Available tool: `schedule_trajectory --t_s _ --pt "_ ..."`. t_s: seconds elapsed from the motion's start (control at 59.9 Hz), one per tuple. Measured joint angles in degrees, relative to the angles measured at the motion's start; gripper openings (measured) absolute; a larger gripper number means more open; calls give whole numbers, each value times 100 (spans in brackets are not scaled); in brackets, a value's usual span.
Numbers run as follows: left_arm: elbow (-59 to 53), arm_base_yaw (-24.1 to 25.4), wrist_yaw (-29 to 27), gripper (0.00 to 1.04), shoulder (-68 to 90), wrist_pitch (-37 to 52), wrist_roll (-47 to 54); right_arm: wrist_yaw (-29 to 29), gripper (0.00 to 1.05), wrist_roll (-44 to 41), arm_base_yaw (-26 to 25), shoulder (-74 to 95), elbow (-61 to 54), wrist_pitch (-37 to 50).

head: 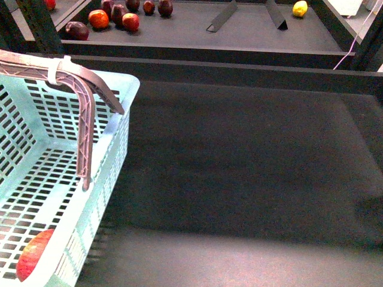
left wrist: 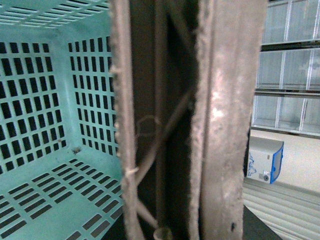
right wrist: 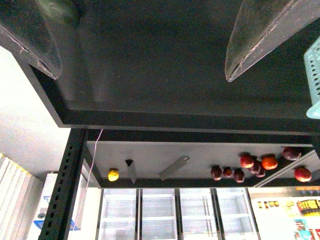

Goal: Pick apple with right arm and hold basket with left

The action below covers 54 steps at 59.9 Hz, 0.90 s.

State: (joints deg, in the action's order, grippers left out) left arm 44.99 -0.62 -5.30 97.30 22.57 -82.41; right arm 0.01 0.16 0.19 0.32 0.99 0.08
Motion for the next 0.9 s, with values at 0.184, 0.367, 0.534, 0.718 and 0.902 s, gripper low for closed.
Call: schedule_trajectory --t_s 0.184,0.367,0.534,0.718,0.902 --pt "37 61 114 15 356 -85 -240 0 96 0 0 0 0 0" --pt "83 125 170 15 356 -278 -247 0 96 0 0 0 0 0" --pt "35 146 398 40 350 -380 -251 0 96 0 0 0 0 0" --pt "52 142 518 86 -334 -1209 -153 0 96 0 0 0 0 0" --pt "92 -133 286 98 -1537 -2264 188 0 96 0 0 0 0 0"
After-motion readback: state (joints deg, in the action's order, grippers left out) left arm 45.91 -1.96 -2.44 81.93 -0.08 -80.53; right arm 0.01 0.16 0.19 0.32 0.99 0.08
